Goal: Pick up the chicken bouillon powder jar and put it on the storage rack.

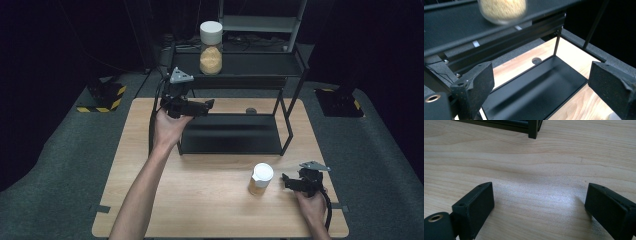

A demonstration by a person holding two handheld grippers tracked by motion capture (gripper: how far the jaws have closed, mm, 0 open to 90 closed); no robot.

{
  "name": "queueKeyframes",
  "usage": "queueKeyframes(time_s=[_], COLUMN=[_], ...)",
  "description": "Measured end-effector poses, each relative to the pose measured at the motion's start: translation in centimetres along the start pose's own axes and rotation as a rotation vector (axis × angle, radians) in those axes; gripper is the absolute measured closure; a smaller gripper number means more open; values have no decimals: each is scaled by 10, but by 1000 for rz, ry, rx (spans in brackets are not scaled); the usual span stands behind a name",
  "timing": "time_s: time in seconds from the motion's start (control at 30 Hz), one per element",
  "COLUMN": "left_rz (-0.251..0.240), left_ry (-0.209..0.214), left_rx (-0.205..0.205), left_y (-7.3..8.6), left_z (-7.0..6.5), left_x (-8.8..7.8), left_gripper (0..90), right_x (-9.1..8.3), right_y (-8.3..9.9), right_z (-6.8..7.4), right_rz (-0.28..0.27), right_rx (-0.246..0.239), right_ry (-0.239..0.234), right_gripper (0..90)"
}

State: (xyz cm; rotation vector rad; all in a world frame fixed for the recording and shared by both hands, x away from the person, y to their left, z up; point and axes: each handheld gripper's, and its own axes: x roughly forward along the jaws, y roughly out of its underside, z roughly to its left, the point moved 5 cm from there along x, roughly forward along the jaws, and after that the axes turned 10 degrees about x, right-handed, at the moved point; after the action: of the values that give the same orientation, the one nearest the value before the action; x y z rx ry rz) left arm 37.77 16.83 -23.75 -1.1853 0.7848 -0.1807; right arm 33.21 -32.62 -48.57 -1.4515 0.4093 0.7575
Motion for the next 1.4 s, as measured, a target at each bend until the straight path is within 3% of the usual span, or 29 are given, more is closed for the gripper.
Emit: queueKeyframes(time_s=[0.47,1.4], left_rz=[27,67], left_ry=[25,32], left_rx=[10,2], left_y=[31,71], left_z=[-12,-26], left_x=[12,30], left_gripper=[69,78], right_x=[0,0], right_y=[0,0], right_z=[0,0], right_rz=[0,0], right_rx=[0,0], right_ry=[0,0], right_gripper=[79,79])
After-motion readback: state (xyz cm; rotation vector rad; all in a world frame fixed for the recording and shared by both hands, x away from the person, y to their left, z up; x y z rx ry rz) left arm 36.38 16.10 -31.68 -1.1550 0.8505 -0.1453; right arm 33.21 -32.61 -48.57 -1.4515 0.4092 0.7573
